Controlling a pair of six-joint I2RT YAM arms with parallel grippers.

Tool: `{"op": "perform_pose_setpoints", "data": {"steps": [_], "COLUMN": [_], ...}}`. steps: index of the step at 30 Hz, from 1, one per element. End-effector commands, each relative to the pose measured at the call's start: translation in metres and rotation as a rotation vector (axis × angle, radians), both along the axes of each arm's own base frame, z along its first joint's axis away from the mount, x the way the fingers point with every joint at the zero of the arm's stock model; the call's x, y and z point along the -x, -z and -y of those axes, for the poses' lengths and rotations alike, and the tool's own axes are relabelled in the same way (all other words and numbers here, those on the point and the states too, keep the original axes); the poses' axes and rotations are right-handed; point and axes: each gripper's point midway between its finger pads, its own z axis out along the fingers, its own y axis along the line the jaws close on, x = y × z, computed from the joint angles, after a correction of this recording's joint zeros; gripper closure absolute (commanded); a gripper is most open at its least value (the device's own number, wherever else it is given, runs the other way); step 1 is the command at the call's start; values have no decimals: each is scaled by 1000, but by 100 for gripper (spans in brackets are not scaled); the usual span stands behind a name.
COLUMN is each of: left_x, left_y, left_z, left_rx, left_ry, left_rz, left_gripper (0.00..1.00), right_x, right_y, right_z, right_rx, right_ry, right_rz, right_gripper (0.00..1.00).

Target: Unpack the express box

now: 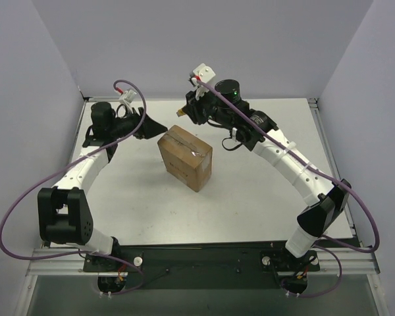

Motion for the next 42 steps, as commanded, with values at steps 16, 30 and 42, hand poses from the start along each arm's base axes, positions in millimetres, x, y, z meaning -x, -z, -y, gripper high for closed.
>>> {"op": "perform_pose_setpoints", "data": {"steps": [16, 30, 42], "left_x": [13, 11, 12], "left_y": [32, 40, 43], "left_z": [0, 2, 4], "left_rx": [-71, -22, -26], "left_ry": [-2, -37, -43], "left_rz": [-51, -112, -110], "left_gripper": [28, 29, 30], "right_x": [27, 32, 27], "right_y": [-10, 13, 24], "right_z": [-21, -46, -57], "right_rx": [-13, 62, 105], "right_ry": [-86, -134, -152], "right_rz": [34, 60, 116], "right_gripper": [100, 100, 100]}}
